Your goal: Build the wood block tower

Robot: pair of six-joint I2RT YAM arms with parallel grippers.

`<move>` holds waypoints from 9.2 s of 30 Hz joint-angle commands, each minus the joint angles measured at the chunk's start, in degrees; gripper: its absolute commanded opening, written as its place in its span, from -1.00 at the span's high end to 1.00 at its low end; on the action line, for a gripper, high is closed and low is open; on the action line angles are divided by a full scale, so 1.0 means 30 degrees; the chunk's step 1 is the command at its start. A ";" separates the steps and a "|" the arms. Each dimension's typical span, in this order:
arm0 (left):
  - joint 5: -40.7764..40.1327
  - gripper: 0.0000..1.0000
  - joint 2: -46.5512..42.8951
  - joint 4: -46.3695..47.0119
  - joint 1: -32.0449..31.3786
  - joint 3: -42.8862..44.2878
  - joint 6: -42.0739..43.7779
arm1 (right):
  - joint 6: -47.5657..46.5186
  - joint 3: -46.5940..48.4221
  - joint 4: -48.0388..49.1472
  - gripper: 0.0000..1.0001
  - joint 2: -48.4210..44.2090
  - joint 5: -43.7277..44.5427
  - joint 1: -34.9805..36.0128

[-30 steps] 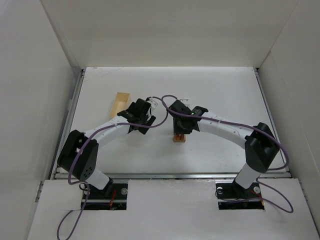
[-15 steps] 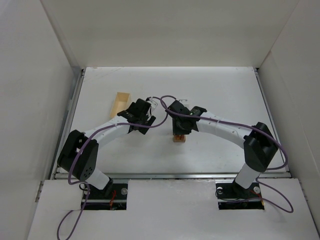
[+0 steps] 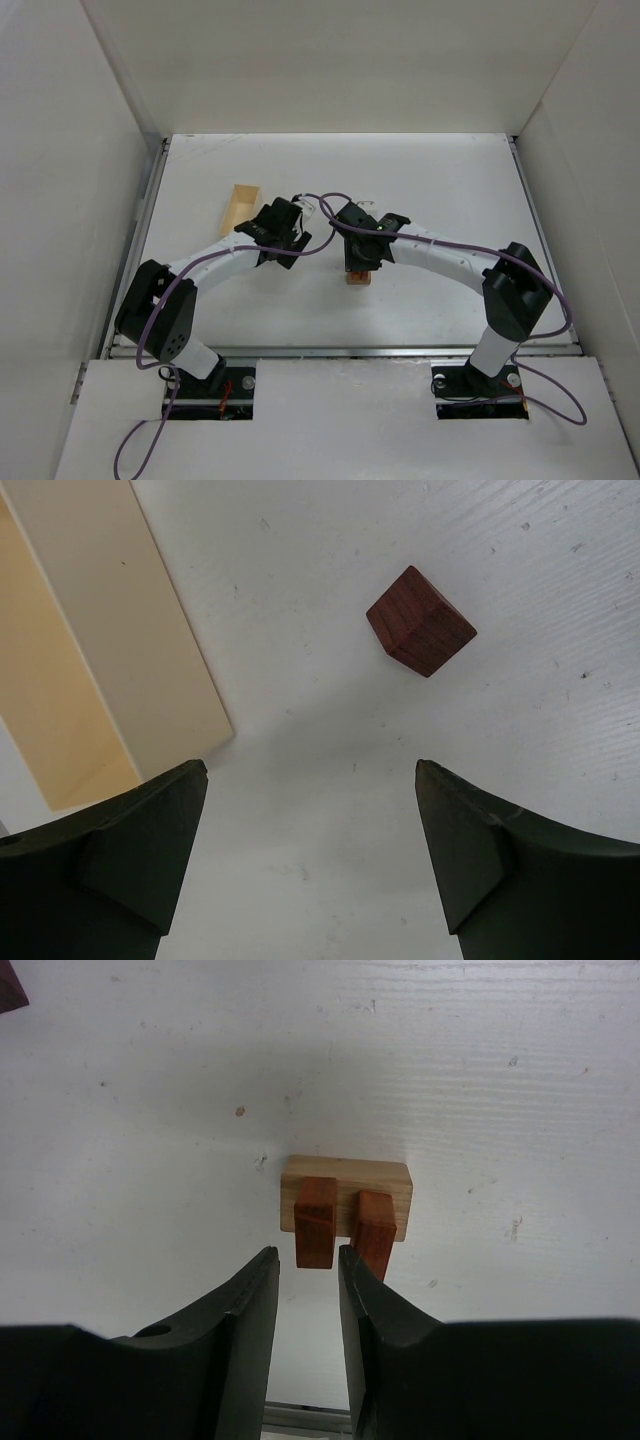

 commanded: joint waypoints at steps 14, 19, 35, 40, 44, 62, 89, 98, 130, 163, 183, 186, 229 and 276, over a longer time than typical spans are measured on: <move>0.0077 -0.64 -0.0693 0.0013 0.0070 -0.0216 -0.0209 | 0.0194 0.0617 0.0083 0.28 0.0169 -0.0349 0.0162; 0.0253 -0.64 -0.0693 0.0013 0.0070 -0.0216 -0.0209 | 0.0370 0.0617 -0.0093 0.28 0.0169 -0.0349 0.0338; 0.0253 -0.64 -0.0693 0.0013 0.0070 -0.0216 -0.0209 | 0.0546 0.0617 -0.0269 0.28 0.0169 -0.0173 0.0338; 0.0253 -0.64 -0.0693 0.0013 0.0070 -0.0216 -0.0209 | 0.0722 0.0617 -0.0269 0.28 0.0169 -0.0173 0.0338; 0.0253 -0.64 -0.0693 0.0013 0.0070 -0.0216 -0.0209 | 0.0722 0.0617 -0.0269 0.28 0.0345 -0.0173 0.0338; 0.0253 -0.64 -0.0693 0.0013 0.0070 -0.0392 -0.0209 | 0.0722 0.0617 -0.0445 0.28 0.0521 -0.0173 0.0338; 0.0253 -0.64 -0.0869 0.0188 0.0070 -0.0392 -0.0209 | 0.0546 0.0998 -0.0619 0.23 0.0871 0.0208 0.0514; 0.0253 -0.64 -0.0869 0.0188 0.0070 -0.0392 -0.0209 | 0.0370 0.1731 -0.0796 0.21 0.1282 0.0618 0.0514; 0.1977 -0.48 -0.0022 0.1622 0.0070 -0.0011 0.1370 | 0.0372 0.3076 -0.2522 0.14 -0.2172 0.2727 0.0311; 0.2479 -0.25 0.5459 -0.3532 0.1356 0.5497 -0.8937 | -0.0714 0.2141 -0.2349 0.06 -0.5221 0.2845 -0.1566; 0.6903 0.01 0.7479 -0.3708 0.1914 0.6988 -0.9142 | -0.0714 0.2112 -0.2349 0.06 -0.4636 0.2495 -0.1566; 0.7079 0.01 0.8182 -0.4235 0.2091 0.7720 -0.9378 | -0.0714 0.2112 -0.2349 0.06 -0.4636 0.2493 -0.1566; 0.6200 0.57 0.8038 -0.5817 0.2795 0.7782 -0.7386 | -0.1241 0.2112 -0.1997 0.06 -0.4050 0.2288 -0.1566; 0.8544 1.00 0.7422 -1.6247 -0.6139 1.9296 0.6764 | -0.3409 0.1672 -0.4400 0.03 -1.1960 0.5686 -0.6254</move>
